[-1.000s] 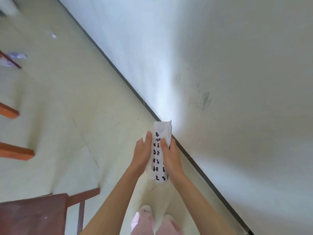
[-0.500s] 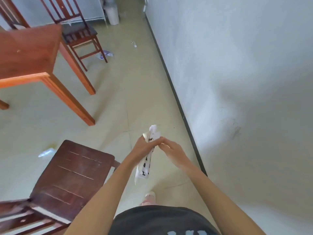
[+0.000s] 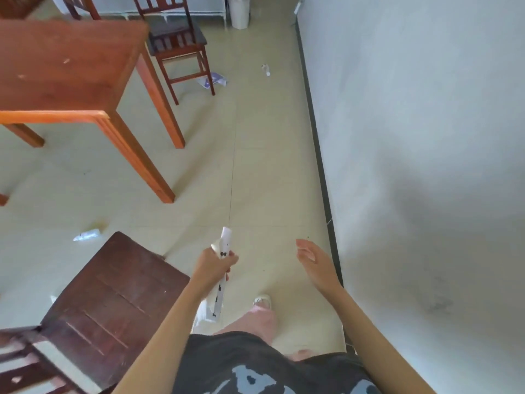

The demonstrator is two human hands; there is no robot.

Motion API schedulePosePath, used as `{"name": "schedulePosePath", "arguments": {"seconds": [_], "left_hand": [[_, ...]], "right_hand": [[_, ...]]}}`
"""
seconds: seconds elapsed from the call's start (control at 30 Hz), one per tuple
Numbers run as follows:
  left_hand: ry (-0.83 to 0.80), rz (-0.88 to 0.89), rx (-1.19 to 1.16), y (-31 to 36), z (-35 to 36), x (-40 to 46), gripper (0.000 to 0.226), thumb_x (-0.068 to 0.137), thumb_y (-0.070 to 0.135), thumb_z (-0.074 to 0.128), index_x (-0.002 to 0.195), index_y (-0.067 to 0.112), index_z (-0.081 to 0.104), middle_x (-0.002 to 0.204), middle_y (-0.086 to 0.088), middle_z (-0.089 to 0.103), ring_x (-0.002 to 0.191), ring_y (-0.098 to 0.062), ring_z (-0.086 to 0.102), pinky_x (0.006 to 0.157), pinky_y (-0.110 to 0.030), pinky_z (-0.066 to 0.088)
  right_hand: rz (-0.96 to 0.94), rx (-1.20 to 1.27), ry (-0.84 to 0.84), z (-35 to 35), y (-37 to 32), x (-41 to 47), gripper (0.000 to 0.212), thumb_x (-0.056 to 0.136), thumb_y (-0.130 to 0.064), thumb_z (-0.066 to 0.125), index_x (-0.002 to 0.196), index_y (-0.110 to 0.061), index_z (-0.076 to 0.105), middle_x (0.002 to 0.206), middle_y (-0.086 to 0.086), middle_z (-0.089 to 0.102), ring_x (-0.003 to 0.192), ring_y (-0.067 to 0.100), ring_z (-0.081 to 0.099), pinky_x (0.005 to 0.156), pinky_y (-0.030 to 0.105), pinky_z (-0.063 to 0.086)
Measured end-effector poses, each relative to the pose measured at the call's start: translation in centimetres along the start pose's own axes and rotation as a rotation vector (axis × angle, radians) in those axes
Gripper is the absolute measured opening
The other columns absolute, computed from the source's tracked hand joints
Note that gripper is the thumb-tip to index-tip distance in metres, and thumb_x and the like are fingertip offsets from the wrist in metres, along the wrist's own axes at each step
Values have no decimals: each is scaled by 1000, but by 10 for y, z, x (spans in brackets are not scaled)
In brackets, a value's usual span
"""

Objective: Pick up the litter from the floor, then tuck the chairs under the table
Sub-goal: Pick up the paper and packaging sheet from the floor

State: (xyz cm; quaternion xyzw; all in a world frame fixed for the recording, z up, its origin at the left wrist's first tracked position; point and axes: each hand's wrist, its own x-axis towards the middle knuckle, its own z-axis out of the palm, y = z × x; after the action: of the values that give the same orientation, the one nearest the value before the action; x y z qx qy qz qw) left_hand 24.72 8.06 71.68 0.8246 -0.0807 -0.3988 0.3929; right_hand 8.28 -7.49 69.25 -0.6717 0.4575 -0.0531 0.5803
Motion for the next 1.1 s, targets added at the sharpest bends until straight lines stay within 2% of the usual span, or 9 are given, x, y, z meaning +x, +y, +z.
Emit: {"name": "schedulePosePath", "arguments": {"seconds": [0.1, 0.27, 0.37, 0.47, 0.5, 0.6, 0.67, 0.83, 1.1], "left_hand": [[6, -21, 46, 26, 6, 26, 8, 77, 9, 62, 72, 9, 56, 54, -2, 50, 41, -15, 47, 51, -25, 41], [-18, 35, 68, 94, 18, 88, 11, 70, 16, 60, 64, 13, 52, 50, 1, 47, 38, -13, 45, 54, -27, 42], [-14, 61, 83, 150, 32, 144, 12, 71, 18, 61, 65, 13, 51, 49, 3, 46, 37, -13, 44, 55, -26, 41], [-6, 87, 103, 205, 48, 197, 13, 75, 15, 59, 66, 13, 50, 51, 2, 46, 39, -14, 45, 54, -24, 40], [1, 87, 103, 223, 55, 215, 13, 76, 15, 59, 67, 13, 50, 52, 2, 46, 40, -14, 45, 53, -24, 39], [45, 63, 67, 271, 69, 257, 10, 76, 15, 59, 70, 12, 52, 53, 0, 47, 39, -14, 46, 52, -23, 40], [74, 41, 26, 297, 74, 277, 10, 77, 15, 59, 70, 12, 52, 52, 1, 47, 39, -15, 46, 51, -23, 41], [154, -40, -60, 327, 74, 324, 12, 77, 11, 58, 68, 9, 51, 50, -1, 45, 38, -14, 41, 47, -23, 38], [179, -171, -112, 382, 58, 461, 12, 79, 12, 60, 71, 6, 54, 51, -4, 47, 37, -14, 43, 46, -24, 39]], "right_hand": [[50, -2, 8, -15, -4, 27, 24, 92, -13, 52, 113, -21, 59, 117, -6, 60, 107, 11, 57, 79, 7, 39], [113, 34, 38, -42, -10, 82, 22, 93, -15, 50, 110, -25, 59, 119, -8, 57, 113, 14, 54, 91, 18, 38], [109, 67, 32, -67, -31, 134, 16, 92, -16, 53, 90, -30, 59, 96, -15, 60, 89, 6, 60, 65, 0, 43], [123, 89, -11, -95, -56, 196, 13, 92, -7, 50, 91, -8, 63, 88, 10, 64, 68, 14, 59, 63, 9, 50], [113, 75, -32, -106, -65, 222, 14, 92, -4, 49, 97, -1, 61, 94, 18, 63, 75, 23, 61, 68, 15, 52], [71, -16, -110, -132, -96, 302, 24, 91, -5, 51, 112, -14, 58, 114, 2, 60, 107, 14, 57, 73, 1, 41], [27, -58, -147, -144, -126, 353, 27, 91, -7, 50, 116, -13, 58, 116, 0, 61, 102, 9, 55, 72, -3, 37], [-50, -61, -242, -150, -207, 459, 28, 91, -12, 51, 118, -20, 57, 113, -5, 63, 103, 7, 56, 78, 10, 41], [-111, -70, -282, -148, -283, 618, 28, 91, -12, 52, 118, -18, 57, 112, -6, 64, 106, 6, 58, 88, 17, 43]]}}
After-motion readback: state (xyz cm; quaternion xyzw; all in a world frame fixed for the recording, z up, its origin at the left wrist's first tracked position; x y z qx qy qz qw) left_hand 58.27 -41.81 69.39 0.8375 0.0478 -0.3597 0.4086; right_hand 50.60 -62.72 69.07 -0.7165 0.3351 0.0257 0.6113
